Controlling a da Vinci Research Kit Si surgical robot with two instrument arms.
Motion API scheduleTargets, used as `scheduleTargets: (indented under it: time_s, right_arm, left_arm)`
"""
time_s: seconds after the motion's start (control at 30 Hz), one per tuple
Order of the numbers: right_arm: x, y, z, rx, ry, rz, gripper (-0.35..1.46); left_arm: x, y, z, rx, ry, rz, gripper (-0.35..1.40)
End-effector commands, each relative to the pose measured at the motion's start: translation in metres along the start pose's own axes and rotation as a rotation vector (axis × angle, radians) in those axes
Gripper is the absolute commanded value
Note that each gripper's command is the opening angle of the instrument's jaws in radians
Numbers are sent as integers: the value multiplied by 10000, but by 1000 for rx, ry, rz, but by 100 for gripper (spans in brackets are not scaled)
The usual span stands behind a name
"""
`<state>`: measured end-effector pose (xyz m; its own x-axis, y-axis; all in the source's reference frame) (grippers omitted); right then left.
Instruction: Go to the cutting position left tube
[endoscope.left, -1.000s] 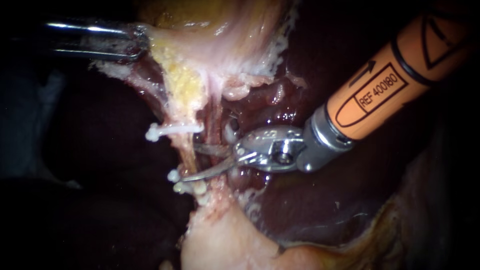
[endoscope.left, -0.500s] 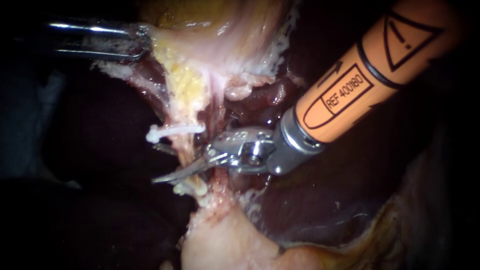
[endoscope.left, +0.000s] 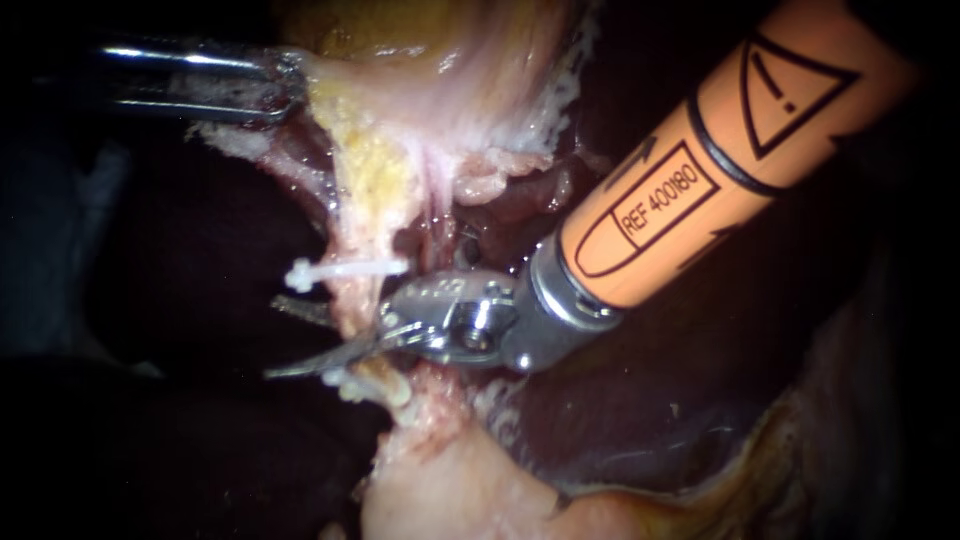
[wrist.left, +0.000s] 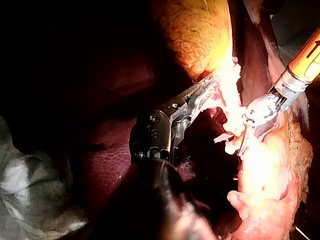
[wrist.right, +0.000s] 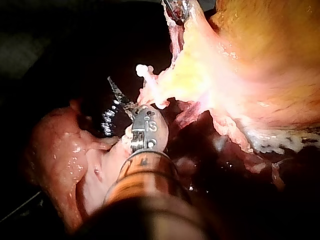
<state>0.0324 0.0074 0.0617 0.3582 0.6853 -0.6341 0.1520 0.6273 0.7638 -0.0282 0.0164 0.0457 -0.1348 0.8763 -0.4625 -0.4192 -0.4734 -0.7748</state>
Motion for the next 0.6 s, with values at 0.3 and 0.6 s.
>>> scheduleTargets:
  time_s: [0.3, 0.6]
  right_arm:
    - [15, -16, -1, 15, 21, 4, 138]
    - [14, -13, -1, 14, 20, 4, 140]
  left_arm:
    - [0, -2, -1, -2, -1, 0, -35]
    - [0, -2, -1, -2, -1, 0, -35]
